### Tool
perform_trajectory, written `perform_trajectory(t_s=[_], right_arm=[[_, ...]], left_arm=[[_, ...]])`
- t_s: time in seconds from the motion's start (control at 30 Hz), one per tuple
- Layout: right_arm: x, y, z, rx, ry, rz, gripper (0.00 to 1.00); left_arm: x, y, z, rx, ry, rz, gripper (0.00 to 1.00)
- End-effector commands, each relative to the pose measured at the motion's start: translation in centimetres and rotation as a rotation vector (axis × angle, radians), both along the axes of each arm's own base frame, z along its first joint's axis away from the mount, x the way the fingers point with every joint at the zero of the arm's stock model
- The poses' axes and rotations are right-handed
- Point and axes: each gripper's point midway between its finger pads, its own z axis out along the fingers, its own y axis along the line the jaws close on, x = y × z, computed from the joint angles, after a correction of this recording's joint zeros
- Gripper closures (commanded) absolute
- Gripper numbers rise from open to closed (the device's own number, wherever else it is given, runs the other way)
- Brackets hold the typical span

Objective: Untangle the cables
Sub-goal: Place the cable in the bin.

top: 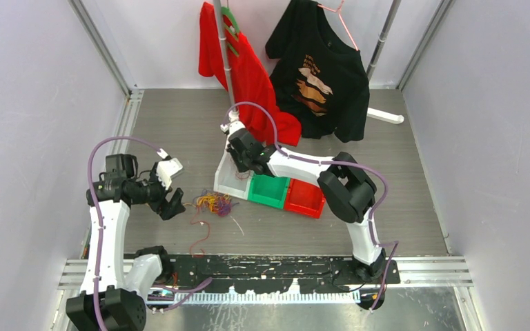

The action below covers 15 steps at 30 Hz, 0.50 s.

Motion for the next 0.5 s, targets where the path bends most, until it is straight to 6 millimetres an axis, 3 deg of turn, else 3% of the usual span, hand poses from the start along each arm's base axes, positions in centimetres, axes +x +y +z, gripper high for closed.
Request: perform_trajectory(t_s=[0.0, 0.07, 0.23, 0.37, 0.47], right_arm=[[1.3, 1.1, 4.2, 0.059, -0.077, -0.002, 0.70], [1.4, 1.2, 5.5, 0.075, -0.100, -0.002, 0.58], [1.4, 1.2, 8.0, 0.077, -0.125, 0.014, 0.41], [1.0, 1.2, 10.3, 0.118, -0.138, 0.025, 0.30], [0.6, 1.2, 12.4, 0.153, -0.148, 0.031, 0.28]], left_arm=[[1.1, -0.4, 1.2, -0.030, -0.039, -0.013, 0.21], [1.2, -0.4, 1.3, -0.035, -0.037, -0.014, 0.21], [1.3, -0.5, 1.6, -0.053, -0.022, 0.007, 0.21], [1.3, -0.5, 1.8, -0.049, -0.028, 0.008, 0.21], [1.4, -0.5, 1.8, -0.050, -0.027, 0.008, 0.21]])
